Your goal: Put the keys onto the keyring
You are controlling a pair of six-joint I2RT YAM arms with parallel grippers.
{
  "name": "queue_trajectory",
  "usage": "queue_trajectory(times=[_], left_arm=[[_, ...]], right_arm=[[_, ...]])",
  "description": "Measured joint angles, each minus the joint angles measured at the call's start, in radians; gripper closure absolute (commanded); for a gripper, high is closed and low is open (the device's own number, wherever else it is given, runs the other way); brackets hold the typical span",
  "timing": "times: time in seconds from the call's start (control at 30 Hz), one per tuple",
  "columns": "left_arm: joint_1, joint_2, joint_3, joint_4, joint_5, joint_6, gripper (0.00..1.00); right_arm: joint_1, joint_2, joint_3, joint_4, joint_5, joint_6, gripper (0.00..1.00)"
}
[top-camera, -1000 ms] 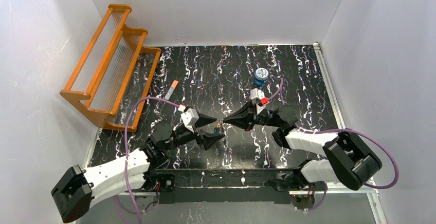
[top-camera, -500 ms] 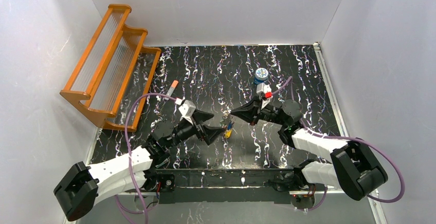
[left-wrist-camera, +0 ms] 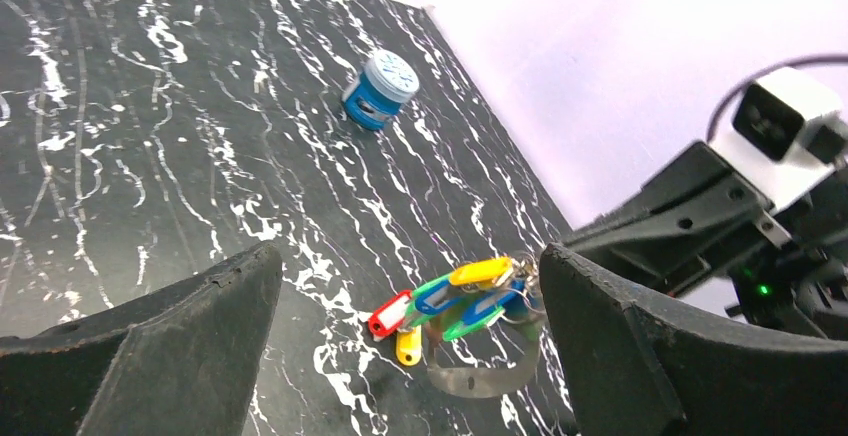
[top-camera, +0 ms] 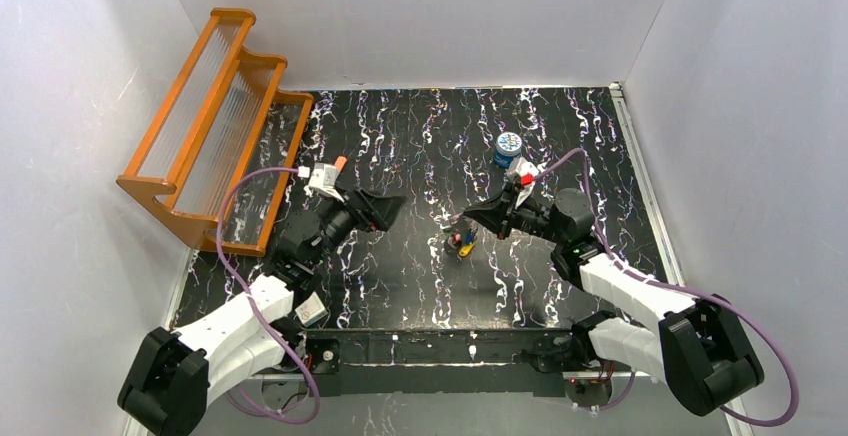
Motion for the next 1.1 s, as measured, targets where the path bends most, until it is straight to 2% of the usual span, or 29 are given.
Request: queue_trajectory(times=[0.17,0.27,0.57,0.8,1.07,1.1], left_arm=[[0.048,0.004,0.011,-0.051,-0.048,-0.041,0.02],[0.061,0.007,0.037,-0.138,-0.096,-0.048,0.02],[0.066,0.032,0.174,-0.426,-0.195,0.024,0.02],[0.066,0.05,0.201,-0.556,-0.217,0.077,0.02],[0.066,0.09,0.201,-0.589,-0.224,0.087,0.02],[0.066,0.095,0.201,-0.589,-0.224,0.087,0.02]], right_arm=[[-0.01,-0.005,0.03,-0.081,0.026,-0.047,0.99],[-0.012,0.022,0.084,-0.106,0.028,-0.08,0.99],[-0.017,0.259,0.286,-0.152,-0.003,-0.142,0.97],[-0.018,0.413,0.383,-0.211,-0.021,-0.151,0.55],[-0.023,0.417,0.444,-0.219,0.026,-0.164,0.14],[-0.024,0.417,0.444,-0.219,0.032,-0.164,0.06]])
